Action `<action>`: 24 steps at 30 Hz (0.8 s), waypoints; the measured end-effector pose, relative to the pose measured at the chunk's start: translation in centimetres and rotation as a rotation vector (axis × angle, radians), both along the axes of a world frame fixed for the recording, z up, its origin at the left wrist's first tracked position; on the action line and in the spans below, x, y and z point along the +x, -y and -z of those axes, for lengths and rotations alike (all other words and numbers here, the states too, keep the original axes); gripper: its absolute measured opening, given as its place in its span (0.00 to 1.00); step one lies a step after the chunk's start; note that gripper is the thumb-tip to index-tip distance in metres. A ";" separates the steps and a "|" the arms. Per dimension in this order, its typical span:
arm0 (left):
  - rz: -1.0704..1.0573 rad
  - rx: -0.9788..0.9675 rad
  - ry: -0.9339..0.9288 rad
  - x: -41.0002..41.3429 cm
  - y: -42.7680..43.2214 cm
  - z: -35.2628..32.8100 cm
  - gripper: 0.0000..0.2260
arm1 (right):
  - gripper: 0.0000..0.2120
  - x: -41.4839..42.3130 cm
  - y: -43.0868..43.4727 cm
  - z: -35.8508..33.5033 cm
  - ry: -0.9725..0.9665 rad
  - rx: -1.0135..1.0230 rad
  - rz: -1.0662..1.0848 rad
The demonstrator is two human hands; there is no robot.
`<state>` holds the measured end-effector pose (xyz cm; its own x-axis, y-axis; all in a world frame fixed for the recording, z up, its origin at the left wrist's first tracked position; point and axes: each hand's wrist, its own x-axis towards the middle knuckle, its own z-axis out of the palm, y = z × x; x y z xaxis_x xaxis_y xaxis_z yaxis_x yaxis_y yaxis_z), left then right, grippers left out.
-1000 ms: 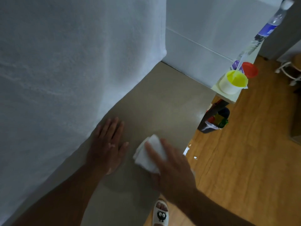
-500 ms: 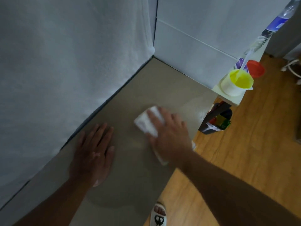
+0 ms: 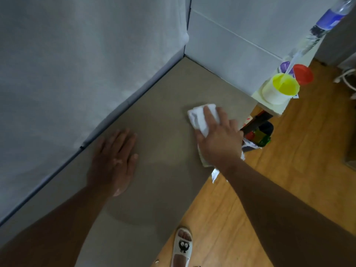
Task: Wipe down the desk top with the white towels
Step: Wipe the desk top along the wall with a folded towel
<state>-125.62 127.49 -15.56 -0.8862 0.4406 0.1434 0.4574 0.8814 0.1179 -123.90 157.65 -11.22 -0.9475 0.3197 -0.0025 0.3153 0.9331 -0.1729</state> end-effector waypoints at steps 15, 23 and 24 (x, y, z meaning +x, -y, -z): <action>-0.496 0.450 0.693 13.9 3.5 -7.1 0.23 | 0.38 20.2 13.0 -1.0 0.185 -0.376 -0.521; -1.033 1.109 1.067 30.7 3.7 -12.8 0.13 | 0.25 24.4 14.1 -5.5 0.522 -1.291 -0.340; -1.106 1.261 1.126 32.0 3.4 -13.9 0.14 | 0.25 25.1 14.8 -6.0 0.566 -1.332 -0.308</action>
<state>-93.65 124.08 -1.64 -0.5492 -0.1335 -0.8250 -0.8189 -0.1113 0.5631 -98.78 142.84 -5.23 -0.7489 -0.4237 -0.5095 0.4547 0.2308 -0.8602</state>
